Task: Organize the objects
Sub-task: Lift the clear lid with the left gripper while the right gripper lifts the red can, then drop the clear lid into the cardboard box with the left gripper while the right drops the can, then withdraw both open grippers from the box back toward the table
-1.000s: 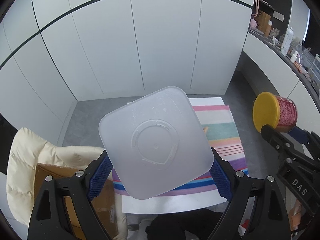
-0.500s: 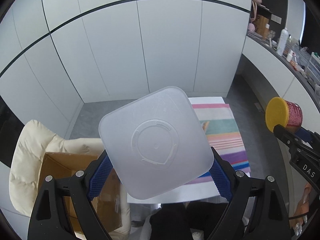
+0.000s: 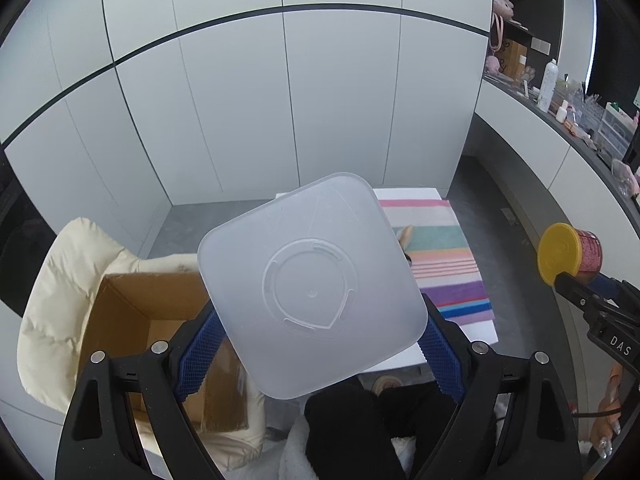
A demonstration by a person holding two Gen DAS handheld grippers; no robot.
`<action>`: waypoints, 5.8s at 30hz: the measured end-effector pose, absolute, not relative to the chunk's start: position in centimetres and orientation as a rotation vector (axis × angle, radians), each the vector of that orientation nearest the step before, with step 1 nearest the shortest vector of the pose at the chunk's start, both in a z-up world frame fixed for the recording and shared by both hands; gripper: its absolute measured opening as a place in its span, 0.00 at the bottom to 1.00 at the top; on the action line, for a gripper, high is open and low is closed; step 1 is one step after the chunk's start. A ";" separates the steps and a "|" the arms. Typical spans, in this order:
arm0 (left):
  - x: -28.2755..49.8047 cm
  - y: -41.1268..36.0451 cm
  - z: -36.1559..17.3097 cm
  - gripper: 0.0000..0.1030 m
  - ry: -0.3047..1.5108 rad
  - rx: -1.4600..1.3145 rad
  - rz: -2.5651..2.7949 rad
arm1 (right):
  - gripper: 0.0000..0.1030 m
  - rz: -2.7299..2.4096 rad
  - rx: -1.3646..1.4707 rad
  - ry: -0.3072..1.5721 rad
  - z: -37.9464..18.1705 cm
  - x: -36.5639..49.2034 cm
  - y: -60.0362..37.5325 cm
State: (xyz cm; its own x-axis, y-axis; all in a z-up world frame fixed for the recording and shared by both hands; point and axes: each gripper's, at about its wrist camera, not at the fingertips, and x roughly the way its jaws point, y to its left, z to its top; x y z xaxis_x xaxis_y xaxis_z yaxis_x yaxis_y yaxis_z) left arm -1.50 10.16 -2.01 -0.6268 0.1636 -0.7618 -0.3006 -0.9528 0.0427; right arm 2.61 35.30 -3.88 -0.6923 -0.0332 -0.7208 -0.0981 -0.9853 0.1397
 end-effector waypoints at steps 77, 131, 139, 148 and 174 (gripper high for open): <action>-2.9 -24.3 -17.4 0.88 -0.298 -1.770 2.938 | 0.62 3.208 -1.907 -0.546 -15.7 -2.9 -2.5; -9.3 -25.8 -20.8 1.00 -0.225 -1.857 2.811 | 0.91 3.213 -1.977 -0.427 -18.2 -9.3 -6.9; -6.0 -25.2 -19.9 1.00 -0.228 -1.849 2.819 | 0.91 3.195 -1.961 -0.396 -16.9 -7.9 -5.5; -1.2 -25.5 -19.7 1.00 -0.291 -1.857 2.812 | 0.91 3.191 -2.006 -0.379 -16.3 -4.4 -4.5; 3.2 -22.7 -19.3 1.00 -0.200 -1.783 2.828 | 0.91 3.168 -1.950 -0.270 -15.3 0.5 0.7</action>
